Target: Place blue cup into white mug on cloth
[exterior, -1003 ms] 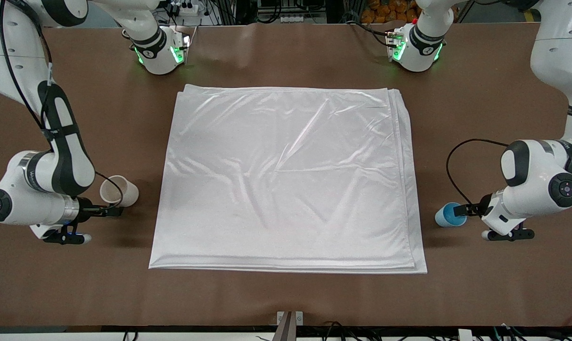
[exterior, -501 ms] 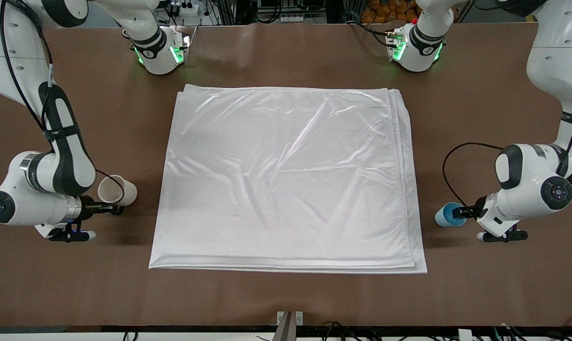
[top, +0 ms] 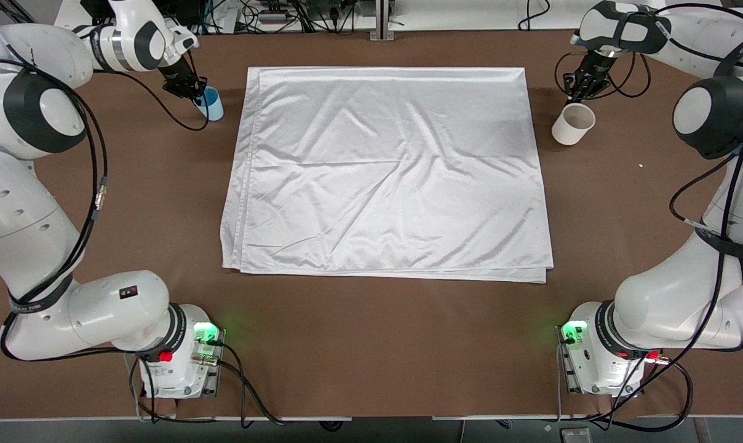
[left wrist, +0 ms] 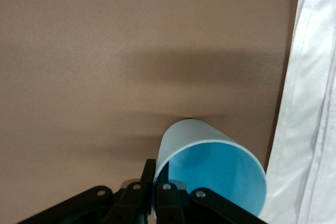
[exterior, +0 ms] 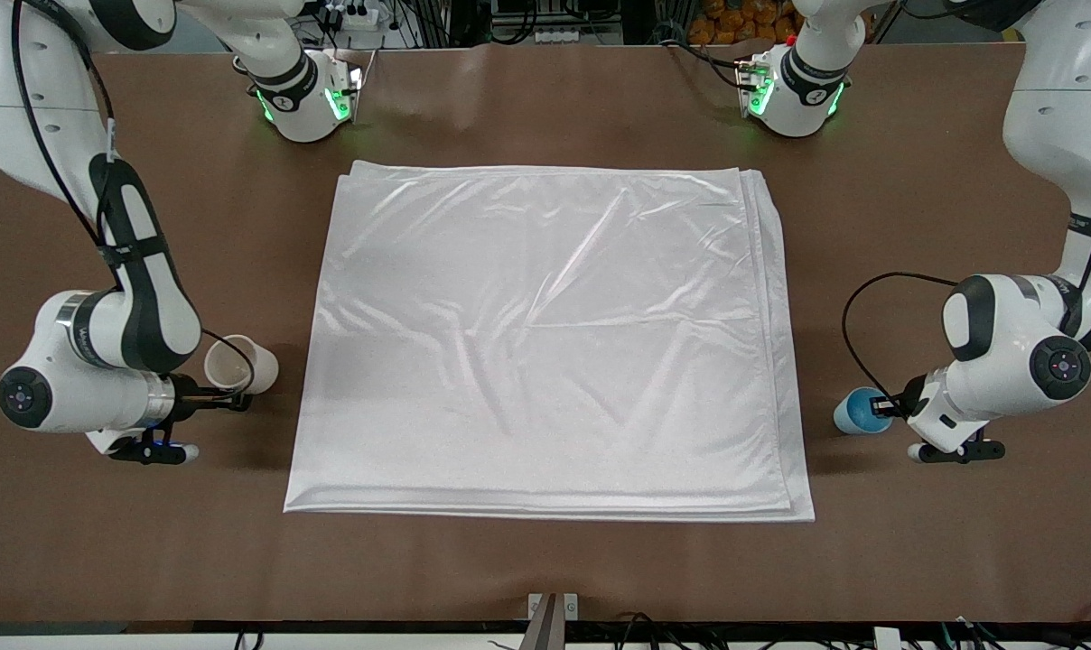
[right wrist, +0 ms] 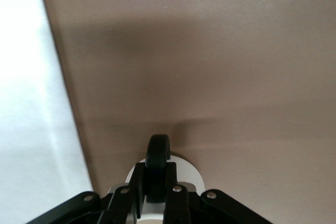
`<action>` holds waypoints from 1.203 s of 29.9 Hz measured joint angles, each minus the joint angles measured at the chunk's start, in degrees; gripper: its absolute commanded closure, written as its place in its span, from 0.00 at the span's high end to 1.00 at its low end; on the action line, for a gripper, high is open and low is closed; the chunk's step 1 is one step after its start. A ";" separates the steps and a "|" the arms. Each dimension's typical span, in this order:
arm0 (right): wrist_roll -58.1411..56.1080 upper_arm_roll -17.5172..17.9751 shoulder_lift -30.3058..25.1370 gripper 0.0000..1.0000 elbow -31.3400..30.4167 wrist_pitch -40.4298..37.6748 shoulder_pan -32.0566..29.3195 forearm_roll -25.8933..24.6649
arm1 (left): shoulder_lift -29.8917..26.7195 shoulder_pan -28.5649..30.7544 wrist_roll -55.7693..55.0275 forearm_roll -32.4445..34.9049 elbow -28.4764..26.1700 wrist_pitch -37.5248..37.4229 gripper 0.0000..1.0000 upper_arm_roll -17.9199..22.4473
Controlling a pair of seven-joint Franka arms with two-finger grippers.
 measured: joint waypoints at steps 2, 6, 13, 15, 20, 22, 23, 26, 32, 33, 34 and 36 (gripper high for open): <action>2.73 0.07 -0.15 0.00 0.47 -1.34 1.26 0.00 | 0.05 -0.01 -0.01 0.00 0.01 0.01 0.00 0.01; 7.83 0.16 -0.55 0.00 2.04 -4.76 3.92 0.01 | 0.06 0.01 -0.02 0.00 0.03 0.04 0.00 0.02; 17.22 0.55 -1.39 0.00 4.97 -9.67 8.13 1.04 | 0.00 0.00 -0.02 0.00 0.47 0.15 0.00 -0.10; 20.21 0.73 -1.49 0.00 5.49 -10.16 9.33 1.77 | -0.20 -0.04 -0.02 0.00 0.70 0.17 0.00 -0.27; 27.24 0.96 -1.50 0.00 6.08 -10.34 12.56 3.66 | -1.44 -0.49 -0.01 0.06 1.06 0.18 0.00 -0.65; 30.25 0.99 -1.50 0.00 6.30 -10.32 13.98 4.15 | -2.19 -0.77 -0.02 0.12 1.13 0.18 0.00 -0.78; 31.72 0.99 -1.50 0.00 6.47 -10.30 14.65 4.26 | -2.57 -0.91 -0.01 0.14 1.16 0.17 0.00 -0.84; 36.27 1.06 -1.51 0.00 7.29 -10.25 16.75 4.43 | -3.96 -1.58 -0.01 0.19 1.22 0.05 0.00 -0.97; 44.64 1.10 -1.50 0.00 8.14 -9.02 20.80 5.39 | -6.89 -3.98 -0.02 0.20 1.27 -1.44 0.00 -1.11; 45.90 1.09 -1.50 0.00 8.14 -8.43 21.44 5.80 | -7.34 -4.47 -0.04 0.20 1.27 -1.69 0.00 -1.12; 47.06 1.07 -1.49 0.00 8.14 -7.85 22.01 6.25 | -7.77 -4.90 -0.08 0.20 1.26 -1.89 0.00 -1.12; 49.38 1.07 -1.48 0.00 8.14 -6.65 23.11 6.81 | -8.50 -5.66 -0.25 0.20 1.27 -2.30 0.00 -1.18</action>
